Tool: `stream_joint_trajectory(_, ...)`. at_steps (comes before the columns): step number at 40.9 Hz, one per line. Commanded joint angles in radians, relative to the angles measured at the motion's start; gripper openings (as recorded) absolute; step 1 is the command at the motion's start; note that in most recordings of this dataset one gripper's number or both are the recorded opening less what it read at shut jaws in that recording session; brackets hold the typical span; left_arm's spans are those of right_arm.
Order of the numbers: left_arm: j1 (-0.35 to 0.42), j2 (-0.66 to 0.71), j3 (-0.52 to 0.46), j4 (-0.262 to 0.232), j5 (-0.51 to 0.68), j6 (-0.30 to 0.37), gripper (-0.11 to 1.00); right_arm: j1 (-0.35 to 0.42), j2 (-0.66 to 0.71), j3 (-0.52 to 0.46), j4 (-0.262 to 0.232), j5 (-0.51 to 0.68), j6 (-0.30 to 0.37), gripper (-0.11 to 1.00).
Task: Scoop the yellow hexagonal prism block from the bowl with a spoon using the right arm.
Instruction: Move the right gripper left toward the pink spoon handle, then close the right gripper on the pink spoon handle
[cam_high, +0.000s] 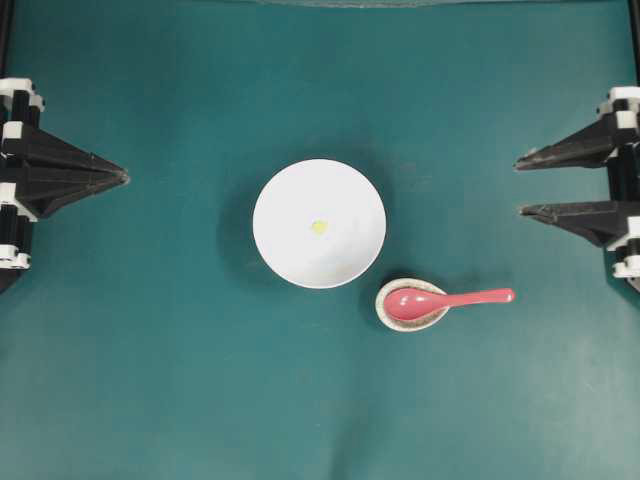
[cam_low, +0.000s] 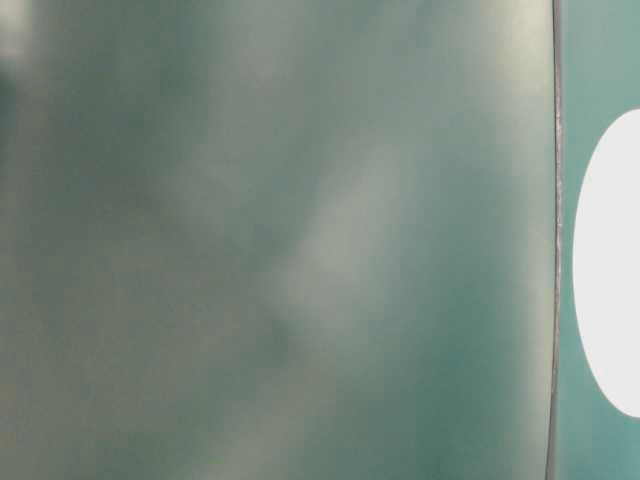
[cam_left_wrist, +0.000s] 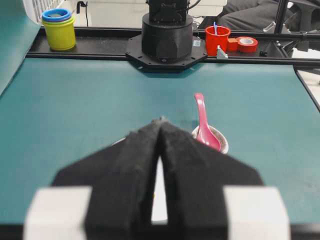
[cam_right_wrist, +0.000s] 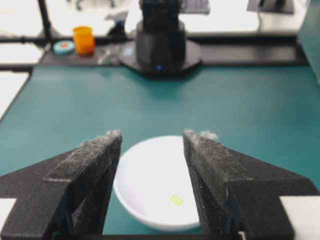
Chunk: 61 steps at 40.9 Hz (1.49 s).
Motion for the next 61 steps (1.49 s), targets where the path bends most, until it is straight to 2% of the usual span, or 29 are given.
stream_joint_trajectory(1, 0.003, 0.006, -0.026, 0.003, -0.006, 0.002, -0.01, 0.02, 0.032, -0.006, 0.003, -0.018, 0.002, 0.58)
stream_joint_trajectory(10, 0.003, 0.006, -0.026, 0.003, -0.008, 0.002, -0.01, 0.069, 0.118, 0.038, 0.023, -0.153, 0.003, 0.58)
stream_joint_trajectory(24, 0.003, 0.006, -0.025, 0.003, -0.009, 0.0, -0.01, 0.138, 0.353, 0.15, 0.094, -0.52, 0.003, 0.58)
stream_joint_trajectory(32, 0.003, 0.006, -0.025, 0.003, -0.011, -0.002, -0.01, 0.219, 0.535, 0.204, 0.17, -0.773, 0.003, 0.58)
stream_joint_trajectory(39, 0.003, 0.006, -0.025, 0.003, -0.011, -0.003, -0.01, 0.325, 0.71, 0.219, 0.273, -0.968, 0.011, 0.58)
stream_joint_trajectory(48, 0.003, 0.009, -0.023, 0.003, -0.009, -0.005, -0.01, 0.42, 0.887, 0.206, 0.318, -1.072, 0.066, 0.58)
stream_joint_trajectory(61, 0.003, 0.011, -0.023, 0.003, -0.012, -0.015, -0.01, 0.46, 1.037, 0.209, 0.354, -1.129, 0.086, 0.57)
